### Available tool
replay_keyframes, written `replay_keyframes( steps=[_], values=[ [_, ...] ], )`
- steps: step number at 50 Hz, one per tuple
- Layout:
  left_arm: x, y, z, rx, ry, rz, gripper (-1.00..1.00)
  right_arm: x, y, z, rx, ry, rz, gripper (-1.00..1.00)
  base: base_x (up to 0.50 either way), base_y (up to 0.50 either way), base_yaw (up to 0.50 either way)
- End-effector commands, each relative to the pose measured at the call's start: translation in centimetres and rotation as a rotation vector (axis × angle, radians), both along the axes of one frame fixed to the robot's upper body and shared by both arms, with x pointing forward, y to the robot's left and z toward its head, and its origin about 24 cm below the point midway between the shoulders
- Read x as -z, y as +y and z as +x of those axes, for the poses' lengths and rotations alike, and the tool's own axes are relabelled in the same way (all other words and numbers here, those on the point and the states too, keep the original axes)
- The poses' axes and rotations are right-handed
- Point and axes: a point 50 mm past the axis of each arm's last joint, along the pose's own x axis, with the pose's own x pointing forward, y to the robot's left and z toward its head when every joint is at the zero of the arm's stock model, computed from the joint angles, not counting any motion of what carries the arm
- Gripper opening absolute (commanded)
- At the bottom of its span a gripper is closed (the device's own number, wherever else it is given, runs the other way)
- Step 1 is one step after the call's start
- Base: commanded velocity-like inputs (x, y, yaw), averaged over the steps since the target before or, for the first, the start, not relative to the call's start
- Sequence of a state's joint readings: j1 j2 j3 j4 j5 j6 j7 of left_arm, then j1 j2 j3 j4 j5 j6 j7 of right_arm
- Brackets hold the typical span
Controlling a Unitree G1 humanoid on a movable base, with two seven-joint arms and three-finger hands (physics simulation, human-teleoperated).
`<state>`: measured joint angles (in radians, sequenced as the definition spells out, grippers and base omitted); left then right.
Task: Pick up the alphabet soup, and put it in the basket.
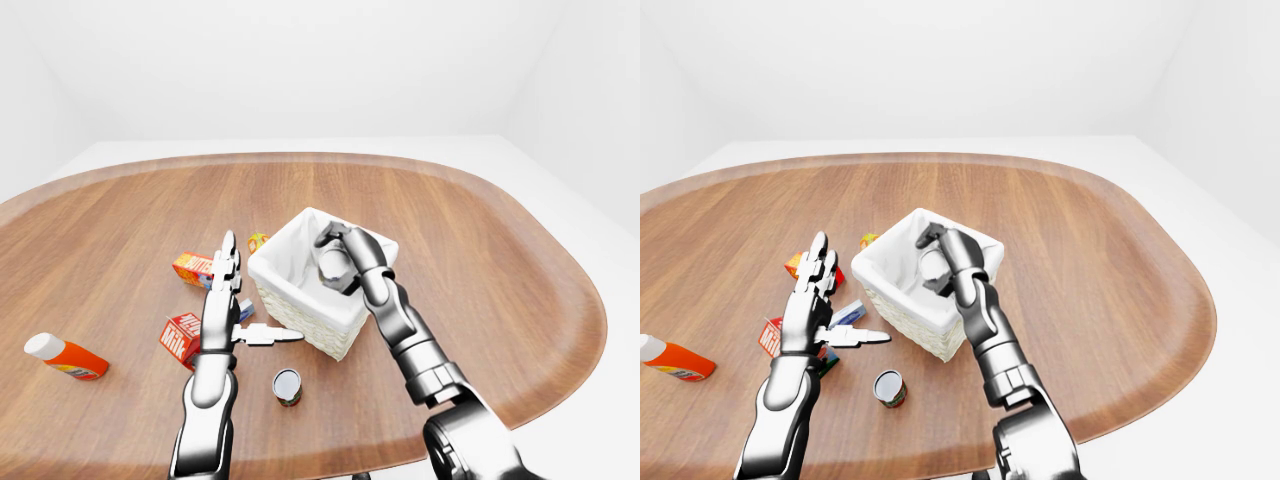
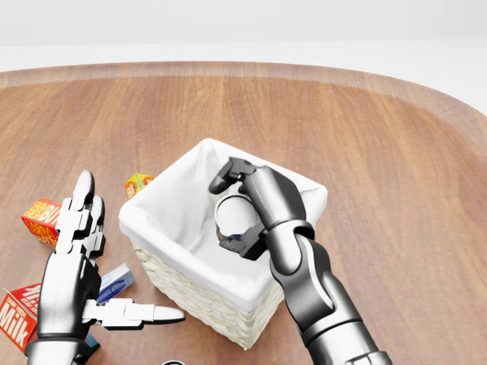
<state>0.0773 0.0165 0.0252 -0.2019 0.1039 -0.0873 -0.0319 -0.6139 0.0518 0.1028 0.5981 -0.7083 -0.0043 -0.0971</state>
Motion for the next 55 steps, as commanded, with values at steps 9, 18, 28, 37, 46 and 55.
replay_keyframes(
  steps=[9, 18, 28, 37, 46, 55],
  values=[
    [0.1, 0.0, 0.1, -0.001, 0.005, 0.0, 1.0, -0.4, 0.1, 0.1, -0.006, -0.019, 0.013, 1.0, 0.0, 0.0, 0.0],
    [0.0, 0.0, 0.0, 0.0, 0.0, -0.001, 1.0, -0.4, 0.2, 0.1, -0.007, -0.018, 0.008, 1.0, 0.0, 0.0, 0.0],
    [-0.1, 0.0, 0.0, 0.002, -0.005, -0.001, 1.0, -0.3, 0.1, 0.1, -0.008, -0.015, 0.008, 1.0, 0.0, 0.0, 0.0],
    [-0.2, 0.0, 0.0, 0.001, -0.009, -0.001, 1.0, -0.5, 0.1, 0.1, -0.007, -0.019, 0.009, 1.0, 0.0, 0.0, 0.0],
    [-0.1, 0.0, 0.0, 0.001, -0.006, -0.001, 1.0, -2.7, -0.3, 0.1, 0.003, -0.069, 0.059, 1.0, 0.0, 0.0, 0.0],
    [0.0, 0.0, 0.1, 0.001, -0.001, -0.001, 1.0, -6.5, -0.5, -0.5, -0.023, -0.161, 0.131, 1.0, 0.0, 0.0, 0.0]
  ],
)
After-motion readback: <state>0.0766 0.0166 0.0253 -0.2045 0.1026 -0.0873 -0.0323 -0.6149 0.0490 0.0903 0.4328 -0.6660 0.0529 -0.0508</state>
